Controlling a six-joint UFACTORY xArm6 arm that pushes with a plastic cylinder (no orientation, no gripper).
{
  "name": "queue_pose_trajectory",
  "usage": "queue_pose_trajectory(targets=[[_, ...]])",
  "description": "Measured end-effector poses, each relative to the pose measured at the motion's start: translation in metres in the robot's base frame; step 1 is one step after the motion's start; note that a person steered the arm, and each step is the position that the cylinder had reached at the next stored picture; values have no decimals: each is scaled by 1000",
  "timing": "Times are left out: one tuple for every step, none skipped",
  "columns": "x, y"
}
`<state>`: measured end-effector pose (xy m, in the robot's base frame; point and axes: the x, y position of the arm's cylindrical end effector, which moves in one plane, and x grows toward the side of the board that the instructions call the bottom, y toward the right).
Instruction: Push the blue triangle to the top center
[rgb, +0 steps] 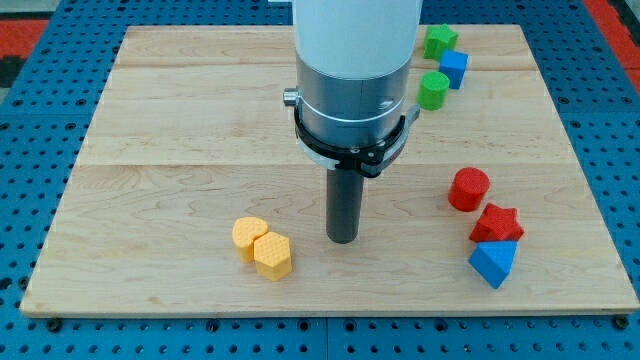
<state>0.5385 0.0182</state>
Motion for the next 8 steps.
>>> queue_pose_trajectory(targets=[[0,0],[0,6],[1,36],[45,55],[80,70],[79,143],[79,183],[58,178]])
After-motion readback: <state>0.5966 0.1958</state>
